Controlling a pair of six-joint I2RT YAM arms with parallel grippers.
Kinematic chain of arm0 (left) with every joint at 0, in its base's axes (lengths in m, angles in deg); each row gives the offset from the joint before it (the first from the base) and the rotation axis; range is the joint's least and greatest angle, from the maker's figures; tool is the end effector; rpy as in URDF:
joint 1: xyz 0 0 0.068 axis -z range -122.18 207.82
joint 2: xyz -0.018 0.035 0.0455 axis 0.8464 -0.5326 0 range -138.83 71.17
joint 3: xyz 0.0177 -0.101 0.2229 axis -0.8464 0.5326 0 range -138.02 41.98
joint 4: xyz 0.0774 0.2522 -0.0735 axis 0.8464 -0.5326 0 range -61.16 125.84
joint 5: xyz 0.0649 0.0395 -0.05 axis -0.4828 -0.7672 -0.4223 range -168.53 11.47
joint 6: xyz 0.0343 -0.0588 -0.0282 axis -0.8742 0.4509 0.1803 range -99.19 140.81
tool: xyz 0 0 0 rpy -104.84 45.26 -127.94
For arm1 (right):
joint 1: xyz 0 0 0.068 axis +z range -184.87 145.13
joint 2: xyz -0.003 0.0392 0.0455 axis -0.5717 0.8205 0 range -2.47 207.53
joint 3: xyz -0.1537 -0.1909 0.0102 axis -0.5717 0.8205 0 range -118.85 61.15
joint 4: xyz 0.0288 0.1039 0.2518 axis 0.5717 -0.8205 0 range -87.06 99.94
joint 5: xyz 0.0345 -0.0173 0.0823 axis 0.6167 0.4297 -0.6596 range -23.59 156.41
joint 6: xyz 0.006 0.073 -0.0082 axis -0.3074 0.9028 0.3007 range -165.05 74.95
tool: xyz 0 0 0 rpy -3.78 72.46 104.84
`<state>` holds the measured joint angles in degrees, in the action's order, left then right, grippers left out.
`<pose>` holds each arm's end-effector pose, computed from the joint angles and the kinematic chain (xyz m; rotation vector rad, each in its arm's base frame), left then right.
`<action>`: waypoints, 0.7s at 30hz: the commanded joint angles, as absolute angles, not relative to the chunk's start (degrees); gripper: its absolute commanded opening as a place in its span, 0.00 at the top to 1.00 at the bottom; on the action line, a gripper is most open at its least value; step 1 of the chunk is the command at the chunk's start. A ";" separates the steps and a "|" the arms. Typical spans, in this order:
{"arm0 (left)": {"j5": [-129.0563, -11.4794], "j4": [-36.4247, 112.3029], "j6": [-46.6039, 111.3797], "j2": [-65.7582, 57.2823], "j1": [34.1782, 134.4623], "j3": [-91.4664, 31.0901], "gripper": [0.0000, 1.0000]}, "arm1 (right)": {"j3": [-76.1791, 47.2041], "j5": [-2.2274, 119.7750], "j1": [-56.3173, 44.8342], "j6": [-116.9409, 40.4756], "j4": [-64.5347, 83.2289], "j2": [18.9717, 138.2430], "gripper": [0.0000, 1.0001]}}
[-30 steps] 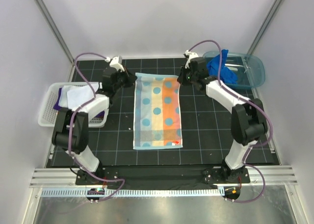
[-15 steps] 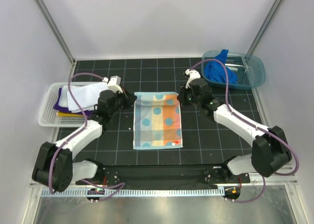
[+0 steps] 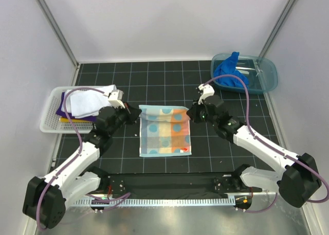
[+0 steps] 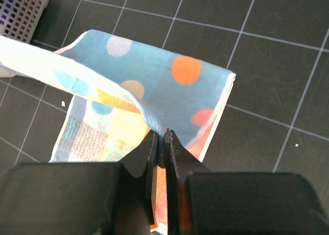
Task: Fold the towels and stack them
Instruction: Fold the towel
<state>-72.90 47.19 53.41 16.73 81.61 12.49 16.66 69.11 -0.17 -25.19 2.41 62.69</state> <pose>0.2483 -0.1160 0.2189 -0.0718 1.8767 -0.7792 0.2510 0.1703 0.2280 -0.2426 2.0927 0.5337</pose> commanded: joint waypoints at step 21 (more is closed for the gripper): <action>-72.20 45.59 56.32 24.15 85.42 26.06 1.00 | 29.06 69.76 4.33 -19.12 5.11 56.85 0.98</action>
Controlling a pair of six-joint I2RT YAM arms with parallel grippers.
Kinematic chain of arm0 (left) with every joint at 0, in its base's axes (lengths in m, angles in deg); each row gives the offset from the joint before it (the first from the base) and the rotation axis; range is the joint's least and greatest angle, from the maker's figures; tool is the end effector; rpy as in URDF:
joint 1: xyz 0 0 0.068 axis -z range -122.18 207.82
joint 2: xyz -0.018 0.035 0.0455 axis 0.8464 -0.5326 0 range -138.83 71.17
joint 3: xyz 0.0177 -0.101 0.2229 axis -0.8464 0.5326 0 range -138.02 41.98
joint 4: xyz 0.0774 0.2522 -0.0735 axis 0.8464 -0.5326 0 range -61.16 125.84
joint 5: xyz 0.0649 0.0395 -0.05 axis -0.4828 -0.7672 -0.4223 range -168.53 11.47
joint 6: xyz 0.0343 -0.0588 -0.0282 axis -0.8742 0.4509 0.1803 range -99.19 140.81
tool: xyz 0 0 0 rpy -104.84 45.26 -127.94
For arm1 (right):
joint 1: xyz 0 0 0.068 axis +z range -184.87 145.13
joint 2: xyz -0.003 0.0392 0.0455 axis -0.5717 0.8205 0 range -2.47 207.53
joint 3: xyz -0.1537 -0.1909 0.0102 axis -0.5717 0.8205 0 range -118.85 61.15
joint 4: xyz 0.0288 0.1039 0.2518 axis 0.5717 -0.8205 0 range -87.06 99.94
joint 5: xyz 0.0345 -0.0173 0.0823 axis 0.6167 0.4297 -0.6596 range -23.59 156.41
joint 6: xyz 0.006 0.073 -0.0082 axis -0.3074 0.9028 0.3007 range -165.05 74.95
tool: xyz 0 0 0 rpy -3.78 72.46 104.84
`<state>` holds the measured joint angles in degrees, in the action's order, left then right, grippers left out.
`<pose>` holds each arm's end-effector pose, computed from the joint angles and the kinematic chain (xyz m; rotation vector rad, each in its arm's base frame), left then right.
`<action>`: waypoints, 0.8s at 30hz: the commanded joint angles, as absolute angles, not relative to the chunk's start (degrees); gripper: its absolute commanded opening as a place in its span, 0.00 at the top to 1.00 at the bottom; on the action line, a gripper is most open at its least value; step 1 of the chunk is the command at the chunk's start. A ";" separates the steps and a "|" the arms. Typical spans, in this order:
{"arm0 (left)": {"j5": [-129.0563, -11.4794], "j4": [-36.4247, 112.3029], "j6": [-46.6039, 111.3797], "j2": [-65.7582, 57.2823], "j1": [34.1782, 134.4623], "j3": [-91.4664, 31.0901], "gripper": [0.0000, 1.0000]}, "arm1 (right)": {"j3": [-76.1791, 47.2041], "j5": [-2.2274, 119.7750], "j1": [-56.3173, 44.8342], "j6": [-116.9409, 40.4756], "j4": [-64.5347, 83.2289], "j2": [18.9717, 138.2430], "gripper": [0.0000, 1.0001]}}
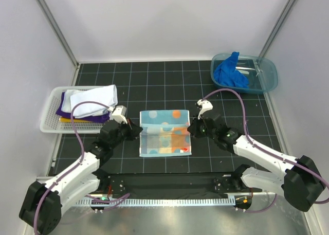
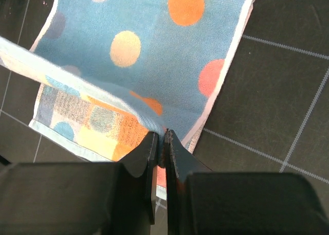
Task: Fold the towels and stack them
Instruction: Fold the towel
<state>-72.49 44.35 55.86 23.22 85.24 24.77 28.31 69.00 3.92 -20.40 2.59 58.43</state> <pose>0.2102 -0.1163 0.1569 -0.0639 2.0468 -0.8051 0.2138 0.1683 0.1721 -0.2506 2.2333 0.5664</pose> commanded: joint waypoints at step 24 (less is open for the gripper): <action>-74.48 38.21 63.44 30.58 85.51 22.40 0.71 | 32.15 70.78 7.23 -14.56 0.37 49.21 0.48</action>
<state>-71.50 39.10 62.04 32.27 85.35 28.16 34.51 66.69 6.91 -16.19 1.47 50.32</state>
